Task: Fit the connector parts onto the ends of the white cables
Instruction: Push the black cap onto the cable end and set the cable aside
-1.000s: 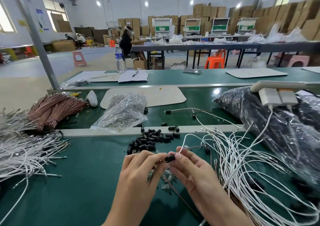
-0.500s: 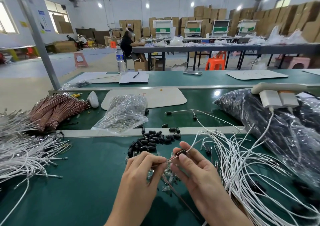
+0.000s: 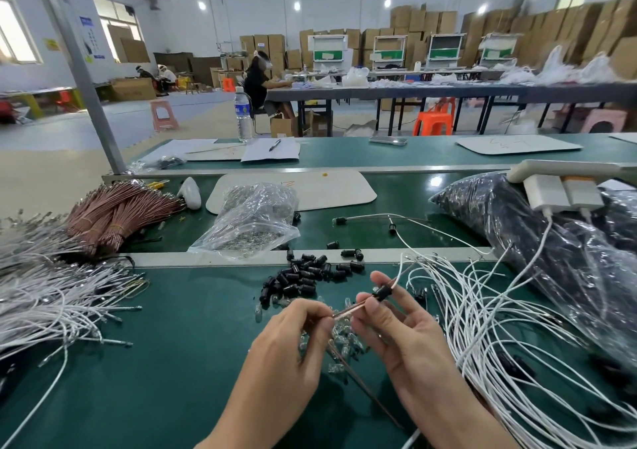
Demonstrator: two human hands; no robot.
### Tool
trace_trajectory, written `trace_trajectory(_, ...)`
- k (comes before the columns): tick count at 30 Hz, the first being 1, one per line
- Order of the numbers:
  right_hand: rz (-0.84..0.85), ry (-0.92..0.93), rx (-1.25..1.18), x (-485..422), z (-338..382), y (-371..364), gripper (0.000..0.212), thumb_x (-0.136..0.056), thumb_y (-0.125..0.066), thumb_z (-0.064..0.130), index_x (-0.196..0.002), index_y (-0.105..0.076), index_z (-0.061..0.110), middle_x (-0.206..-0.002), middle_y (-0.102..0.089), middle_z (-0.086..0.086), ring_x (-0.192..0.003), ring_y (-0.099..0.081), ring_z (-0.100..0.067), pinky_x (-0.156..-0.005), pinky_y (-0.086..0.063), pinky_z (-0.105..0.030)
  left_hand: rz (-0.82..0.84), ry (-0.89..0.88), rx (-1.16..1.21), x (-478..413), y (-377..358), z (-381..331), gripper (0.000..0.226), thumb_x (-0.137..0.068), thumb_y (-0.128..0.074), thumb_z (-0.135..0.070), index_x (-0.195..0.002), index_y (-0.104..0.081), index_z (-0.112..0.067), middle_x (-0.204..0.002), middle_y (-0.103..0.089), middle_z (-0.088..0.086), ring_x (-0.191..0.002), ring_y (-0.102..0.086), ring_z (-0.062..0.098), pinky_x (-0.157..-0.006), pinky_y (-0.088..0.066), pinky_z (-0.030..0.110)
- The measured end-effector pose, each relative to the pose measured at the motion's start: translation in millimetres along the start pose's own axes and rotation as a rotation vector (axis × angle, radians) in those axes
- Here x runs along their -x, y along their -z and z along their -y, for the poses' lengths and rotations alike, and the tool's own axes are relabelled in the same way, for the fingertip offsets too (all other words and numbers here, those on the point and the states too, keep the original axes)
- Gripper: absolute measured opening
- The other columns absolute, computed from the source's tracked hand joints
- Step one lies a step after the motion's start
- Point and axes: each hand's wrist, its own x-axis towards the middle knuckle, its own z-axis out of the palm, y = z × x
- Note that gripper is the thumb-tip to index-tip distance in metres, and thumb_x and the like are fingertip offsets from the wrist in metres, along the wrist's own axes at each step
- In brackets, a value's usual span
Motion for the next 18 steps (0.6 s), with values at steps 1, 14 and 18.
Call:
trace_trajectory(1, -0.004, -0.002, -0.02, -0.8, 1.1, 1.3, 0.043, -0.072, -0.07, -0.003, -0.114, -0.07, 0.006, -0.093, -0.073, -0.02, -0.074, -0.074, -0.024, -0.063, -0.062, -0.03, 0.0, 0.005, 0.009, -0.5, 0.3, 0.1, 0.003, -0.1, -0.052, -0.042, -0.099, -0.055, -0.041, -0.095, -0.063, -0.024, -0.089, -0.063, 0.004, -0.074, -0.048, 0.018)
trace_trajectory(14, 0.011, -0.059, 0.014, 3.2, -9.4, -5.1, 0.025, -0.084, -0.062, 0.019, -0.103, -0.079, 0.017, -0.098, -0.075, -0.018, -0.082, -0.075, -0.025, -0.068, -0.061, -0.032, -0.044, -0.016, 0.044, -5.0, 0.4, -2.6, 0.008, -0.093, -0.059, -0.027, -0.097, -0.066, -0.028, -0.093, -0.062, -0.024, -0.088, -0.063, -0.002, -0.076, -0.044, 0.006)
trace_trajectory(18, 0.026, -0.019, 0.091, 5.2, -12.5, -7.6, 0.024, -0.085, -0.064, 0.021, -0.105, -0.077, 0.023, -0.097, -0.074, -0.018, -0.088, -0.074, -0.026, -0.073, -0.06, -0.03, -0.064, 0.044, 0.113, -5.3, -2.7, -1.0, 0.006, -0.091, -0.061, -0.031, -0.094, -0.065, -0.034, -0.091, -0.067, -0.022, -0.086, -0.066, 0.001, -0.075, -0.046, 0.007)
